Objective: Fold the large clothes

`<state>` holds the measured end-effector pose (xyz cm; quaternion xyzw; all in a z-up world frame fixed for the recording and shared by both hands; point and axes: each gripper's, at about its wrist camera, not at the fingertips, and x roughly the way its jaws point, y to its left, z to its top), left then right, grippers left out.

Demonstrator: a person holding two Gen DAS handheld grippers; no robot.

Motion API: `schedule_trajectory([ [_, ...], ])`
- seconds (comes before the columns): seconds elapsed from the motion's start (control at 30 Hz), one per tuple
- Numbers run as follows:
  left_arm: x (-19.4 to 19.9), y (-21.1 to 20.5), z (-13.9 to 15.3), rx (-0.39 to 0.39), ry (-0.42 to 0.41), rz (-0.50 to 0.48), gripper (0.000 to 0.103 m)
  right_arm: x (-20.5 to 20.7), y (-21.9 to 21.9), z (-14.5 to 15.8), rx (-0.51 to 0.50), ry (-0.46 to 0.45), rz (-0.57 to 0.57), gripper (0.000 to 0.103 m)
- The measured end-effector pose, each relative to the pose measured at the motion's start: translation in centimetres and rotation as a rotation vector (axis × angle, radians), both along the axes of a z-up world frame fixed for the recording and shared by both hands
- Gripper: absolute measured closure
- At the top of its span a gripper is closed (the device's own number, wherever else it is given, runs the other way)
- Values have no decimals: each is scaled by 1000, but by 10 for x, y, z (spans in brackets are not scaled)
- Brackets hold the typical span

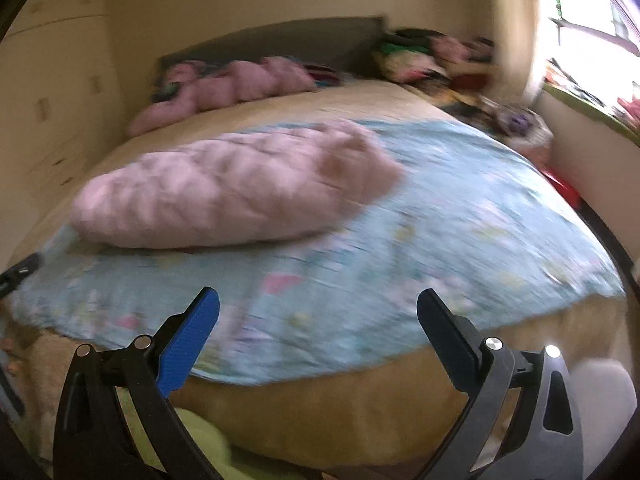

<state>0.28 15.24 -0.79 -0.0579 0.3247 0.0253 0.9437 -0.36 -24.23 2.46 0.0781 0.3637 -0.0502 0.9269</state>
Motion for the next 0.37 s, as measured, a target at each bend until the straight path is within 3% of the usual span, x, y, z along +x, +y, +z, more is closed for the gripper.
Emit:
schedule_trajectory([
  [0.1, 11, 26, -2, -22, 25, 68, 9, -24, -69, -24, -28, 59, -240, 4],
  [0.2, 29, 87, -4, -36, 55, 176, 9, -55, -144, -55, -73, 145, -488, 4],
  [0.27, 44, 133, -4, -20, 57, 276, 9, -81, -196, -74, -46, 221, -675, 4],
  [0.37, 71, 204, -9, 1, 77, 428, 9, -132, -265, -91, -40, 253, -971, 4],
])
